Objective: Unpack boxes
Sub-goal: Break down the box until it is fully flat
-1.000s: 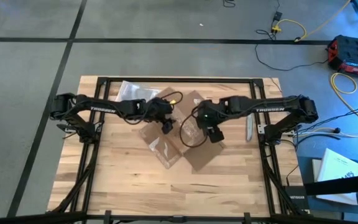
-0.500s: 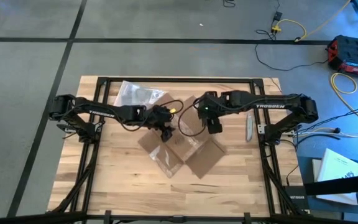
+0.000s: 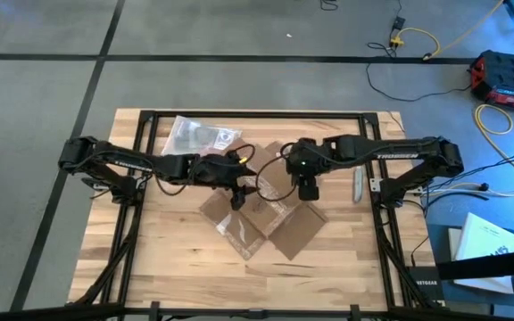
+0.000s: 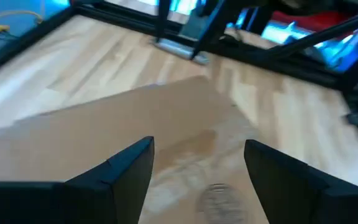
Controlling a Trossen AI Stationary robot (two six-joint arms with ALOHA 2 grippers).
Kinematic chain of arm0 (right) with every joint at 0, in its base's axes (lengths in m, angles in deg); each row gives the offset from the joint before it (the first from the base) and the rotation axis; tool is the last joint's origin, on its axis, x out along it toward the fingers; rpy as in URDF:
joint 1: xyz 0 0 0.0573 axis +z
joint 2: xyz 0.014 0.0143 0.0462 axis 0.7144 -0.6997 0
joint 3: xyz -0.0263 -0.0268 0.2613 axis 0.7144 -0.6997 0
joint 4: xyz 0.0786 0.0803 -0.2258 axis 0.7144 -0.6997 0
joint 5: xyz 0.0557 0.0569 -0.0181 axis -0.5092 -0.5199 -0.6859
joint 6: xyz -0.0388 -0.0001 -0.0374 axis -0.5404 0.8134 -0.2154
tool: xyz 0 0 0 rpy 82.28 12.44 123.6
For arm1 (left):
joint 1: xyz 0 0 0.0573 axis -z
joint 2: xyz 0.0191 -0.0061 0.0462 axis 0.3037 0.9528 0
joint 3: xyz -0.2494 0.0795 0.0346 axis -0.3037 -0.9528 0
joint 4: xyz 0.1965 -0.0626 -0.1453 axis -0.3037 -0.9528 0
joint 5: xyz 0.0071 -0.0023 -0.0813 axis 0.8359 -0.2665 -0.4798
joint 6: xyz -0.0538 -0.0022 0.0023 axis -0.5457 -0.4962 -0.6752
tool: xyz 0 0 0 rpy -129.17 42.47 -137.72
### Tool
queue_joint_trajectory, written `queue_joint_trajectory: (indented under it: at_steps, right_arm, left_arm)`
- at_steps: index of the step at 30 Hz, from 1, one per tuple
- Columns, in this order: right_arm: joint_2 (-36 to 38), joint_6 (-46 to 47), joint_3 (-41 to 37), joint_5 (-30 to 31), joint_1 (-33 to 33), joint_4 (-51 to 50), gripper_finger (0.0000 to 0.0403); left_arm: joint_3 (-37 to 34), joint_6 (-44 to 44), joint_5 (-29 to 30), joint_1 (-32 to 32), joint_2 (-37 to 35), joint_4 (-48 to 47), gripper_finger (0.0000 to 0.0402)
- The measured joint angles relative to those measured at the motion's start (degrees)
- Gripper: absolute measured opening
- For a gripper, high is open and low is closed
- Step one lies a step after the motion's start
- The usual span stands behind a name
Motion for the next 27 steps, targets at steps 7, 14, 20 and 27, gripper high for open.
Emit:
queue_joint_trajectory:
  at_steps: [7,14,20,27]
  right_arm:
    - [-0.2,15.3,-0.1,-0.1,2.5,-1.6,0.0113]
    - [-0.2,28.7,-1.7,2.9,5.5,-5.5,0.0090]
    - [-0.2,39.7,-3.5,3.2,9.1,-6.3,0.0087]
    - [-0.2,46.7,-3.6,3.4,13.0,-8.1,0.0087]
  left_arm:
    - [-0.1,3.2,3.0,-4.6,-3.5,-2.5,0.0239]
    - [-0.1,14.7,3.7,-10.4,-5.6,-8.8,0.0239]
    - [-0.2,15.8,0.9,-12.5,-5.6,-18.6,0.0239]
    - [-1.3,13.9,1.0,-13.8,-5.6,-27.8,0.0239]
